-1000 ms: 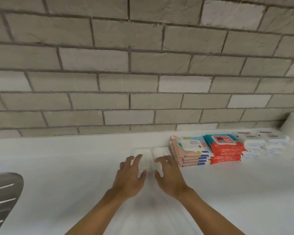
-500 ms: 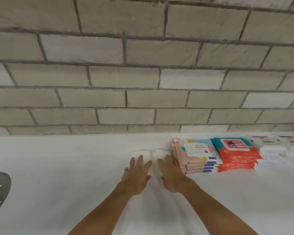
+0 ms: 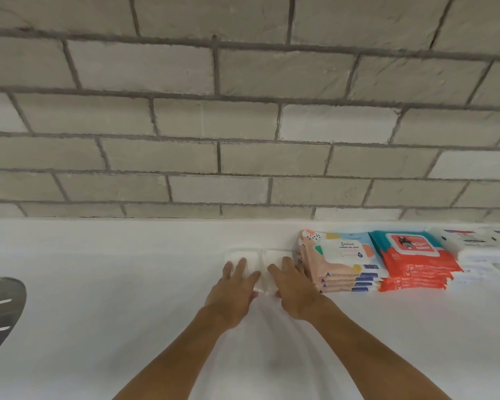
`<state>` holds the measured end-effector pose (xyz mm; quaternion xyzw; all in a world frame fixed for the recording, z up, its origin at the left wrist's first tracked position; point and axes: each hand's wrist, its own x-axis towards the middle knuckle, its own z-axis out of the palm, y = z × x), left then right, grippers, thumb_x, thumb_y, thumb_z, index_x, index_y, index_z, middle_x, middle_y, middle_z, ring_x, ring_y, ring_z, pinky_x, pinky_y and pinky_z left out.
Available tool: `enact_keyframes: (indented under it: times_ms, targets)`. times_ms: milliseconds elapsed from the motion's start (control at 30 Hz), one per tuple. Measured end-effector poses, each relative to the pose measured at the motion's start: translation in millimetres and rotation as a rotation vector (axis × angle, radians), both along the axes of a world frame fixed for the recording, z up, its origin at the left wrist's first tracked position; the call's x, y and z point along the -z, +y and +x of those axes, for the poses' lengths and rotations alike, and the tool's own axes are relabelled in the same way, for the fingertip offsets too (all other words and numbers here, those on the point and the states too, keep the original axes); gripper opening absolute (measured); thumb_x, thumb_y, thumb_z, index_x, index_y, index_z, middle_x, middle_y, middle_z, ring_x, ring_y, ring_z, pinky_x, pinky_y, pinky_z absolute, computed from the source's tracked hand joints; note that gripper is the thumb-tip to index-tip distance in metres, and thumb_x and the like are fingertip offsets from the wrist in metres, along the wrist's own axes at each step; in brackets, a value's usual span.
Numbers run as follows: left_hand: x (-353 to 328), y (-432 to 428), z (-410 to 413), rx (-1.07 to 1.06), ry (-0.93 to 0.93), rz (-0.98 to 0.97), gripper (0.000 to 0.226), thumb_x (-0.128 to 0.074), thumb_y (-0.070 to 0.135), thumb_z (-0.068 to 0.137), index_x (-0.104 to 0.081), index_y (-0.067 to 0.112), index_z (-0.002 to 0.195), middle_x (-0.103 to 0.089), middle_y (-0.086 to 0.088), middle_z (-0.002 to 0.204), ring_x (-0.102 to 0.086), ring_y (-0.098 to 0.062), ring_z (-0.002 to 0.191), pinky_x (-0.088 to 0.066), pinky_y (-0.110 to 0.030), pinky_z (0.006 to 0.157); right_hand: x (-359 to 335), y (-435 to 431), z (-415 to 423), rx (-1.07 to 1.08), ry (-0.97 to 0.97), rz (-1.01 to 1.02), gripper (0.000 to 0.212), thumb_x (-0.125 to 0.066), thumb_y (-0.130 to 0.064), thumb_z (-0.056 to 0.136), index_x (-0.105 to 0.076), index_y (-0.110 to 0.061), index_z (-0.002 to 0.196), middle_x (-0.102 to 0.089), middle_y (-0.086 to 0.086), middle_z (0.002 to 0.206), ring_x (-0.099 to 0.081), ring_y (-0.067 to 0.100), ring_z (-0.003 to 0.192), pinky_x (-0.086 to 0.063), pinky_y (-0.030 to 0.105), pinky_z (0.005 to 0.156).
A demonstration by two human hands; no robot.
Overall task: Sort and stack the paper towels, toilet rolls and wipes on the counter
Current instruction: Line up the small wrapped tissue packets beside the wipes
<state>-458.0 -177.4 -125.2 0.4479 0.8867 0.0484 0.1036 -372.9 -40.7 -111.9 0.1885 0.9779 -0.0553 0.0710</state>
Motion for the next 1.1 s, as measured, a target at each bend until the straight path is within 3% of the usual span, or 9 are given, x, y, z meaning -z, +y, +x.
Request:
enact_keyframes:
  times_ms: [400,667,1100]
  targets:
    - [1.3,-8.5,-5.2,-0.003,0.019,0.012,0.050,-0.033,0.038,0.105,-0.022,0.028,0.153,0.001,-0.006,0.164,0.002,-0.035,0.151,-0.040,-0.047,0.109,-4.0,-4.3,-0.7,-0.030,0.015,0.002,0.051,-0.055,-0.018,0.097,-0.033,-0.024,0.143,-0.026,0.011,0.145,-0.032,0.040,0.132,-0.030,0.048,0.113]
    - [9.5,-24.1,-17.8,-0.011,-0.023,0.067,0.051,-0.035,0.038,0.104,-0.023,0.030,0.154,-0.001,-0.002,0.165,0.002,-0.032,0.151,-0.035,-0.048,0.113,-10.2,-13.8,-11.1,-0.054,0.027,-0.091,0.048,-0.058,-0.018,0.096,-0.040,-0.022,0.141,-0.031,0.008,0.142,-0.039,0.030,0.123,-0.043,0.044,0.100]
    - [32.2,-60.1,-53.6,-0.041,-0.068,0.159,0.051,-0.038,0.041,0.102,-0.029,0.030,0.152,-0.006,-0.002,0.165,0.000,-0.028,0.152,-0.024,-0.047,0.120,-3.0,-41.3,-36.4,-0.096,0.058,-0.136,0.047,-0.058,-0.019,0.095,-0.045,-0.019,0.140,-0.038,0.007,0.138,-0.043,0.029,0.115,-0.048,0.040,0.096]
